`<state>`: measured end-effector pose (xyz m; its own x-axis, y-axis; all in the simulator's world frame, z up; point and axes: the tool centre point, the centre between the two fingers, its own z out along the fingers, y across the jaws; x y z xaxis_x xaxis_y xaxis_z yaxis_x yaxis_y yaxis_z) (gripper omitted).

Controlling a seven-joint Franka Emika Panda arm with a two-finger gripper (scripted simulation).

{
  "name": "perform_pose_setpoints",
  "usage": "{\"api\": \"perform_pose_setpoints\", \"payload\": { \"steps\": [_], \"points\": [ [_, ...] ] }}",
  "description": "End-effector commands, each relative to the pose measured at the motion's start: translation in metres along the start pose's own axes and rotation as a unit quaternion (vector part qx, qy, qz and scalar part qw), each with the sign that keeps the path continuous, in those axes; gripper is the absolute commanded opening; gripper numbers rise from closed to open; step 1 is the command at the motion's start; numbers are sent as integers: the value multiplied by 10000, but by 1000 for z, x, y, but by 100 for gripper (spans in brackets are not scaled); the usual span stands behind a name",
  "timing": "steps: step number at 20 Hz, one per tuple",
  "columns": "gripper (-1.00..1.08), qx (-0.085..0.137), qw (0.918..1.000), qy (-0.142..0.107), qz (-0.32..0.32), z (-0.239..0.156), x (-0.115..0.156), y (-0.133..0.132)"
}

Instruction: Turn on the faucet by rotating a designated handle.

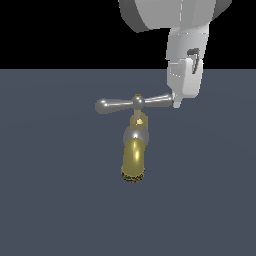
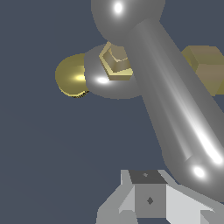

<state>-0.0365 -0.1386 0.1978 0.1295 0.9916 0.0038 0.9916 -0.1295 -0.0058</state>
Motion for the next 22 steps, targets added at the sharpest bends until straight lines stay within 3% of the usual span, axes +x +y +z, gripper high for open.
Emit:
{"api": "perform_pose_setpoints", "payload": {
  "steps": [1,7,22],
  "points": [
    [-100,-30,10000,-20,-3,0,-1,10],
    [-100,-9,10000,-17,44,0,-7,16],
    [-100,-21,10000,-17,15,0,31,62]
  ]
}}
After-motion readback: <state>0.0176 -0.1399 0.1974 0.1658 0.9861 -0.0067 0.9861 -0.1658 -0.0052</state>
